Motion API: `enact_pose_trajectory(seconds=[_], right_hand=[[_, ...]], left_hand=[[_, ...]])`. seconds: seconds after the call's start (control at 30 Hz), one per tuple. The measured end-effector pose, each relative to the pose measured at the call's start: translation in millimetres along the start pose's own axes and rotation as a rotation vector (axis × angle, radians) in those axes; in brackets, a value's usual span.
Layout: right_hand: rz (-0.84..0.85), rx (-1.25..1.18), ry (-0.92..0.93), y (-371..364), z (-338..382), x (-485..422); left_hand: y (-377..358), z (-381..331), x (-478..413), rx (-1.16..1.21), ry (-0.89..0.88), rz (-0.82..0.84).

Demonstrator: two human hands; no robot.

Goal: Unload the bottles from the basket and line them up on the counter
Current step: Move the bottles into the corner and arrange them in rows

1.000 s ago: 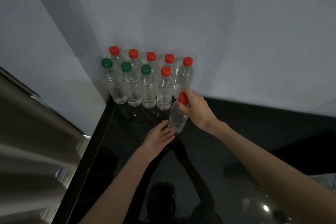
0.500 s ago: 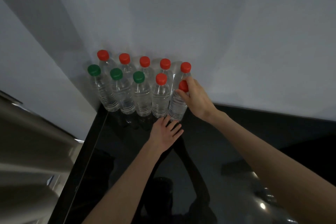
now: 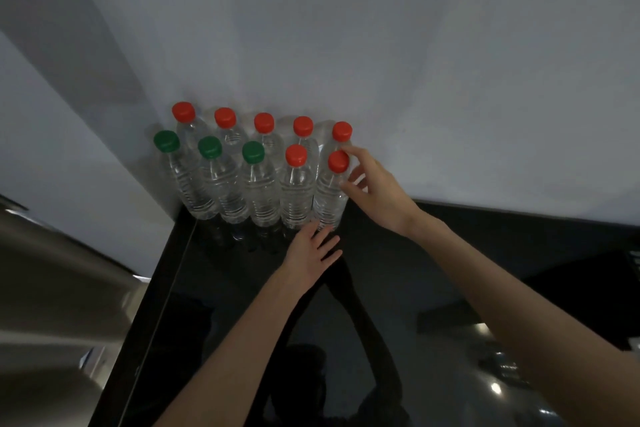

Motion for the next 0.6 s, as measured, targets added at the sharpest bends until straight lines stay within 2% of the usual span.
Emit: enact_pose_trajectory(seconds=[0.17,0.27,0.47,0.6], right_hand=[[-0.026,0.195,0.040,41.2,24.1,49.9],[-0.073,0.287,0.057,72.0,33.7,87.4],[-0.185,0.407,0.023,142.6,41.5,183.2],[-0.243,0.460,-0.024,189.5,36.3,255.1]], left_hand=[[-16.4,0.2,42.0,-0.518,-0.214,-0.164],[-44.9,9.7,74.8,-0.711,-0.392,-0.159],[-121.4,57.7,115.8,-0.989,-0.647,-0.128],[-179.7,115.2,123.5,-1.094,-0.704,-0.074]])
Point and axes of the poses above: each hand's wrist, its own x-axis away from the middle knuckle, its own y-axis out of the back of the hand, z = x × y, the point moved 9 cm from there along -x, towards the middle knuckle, and after that the axes turned 14 degrees about y, right-handed, at the moved point
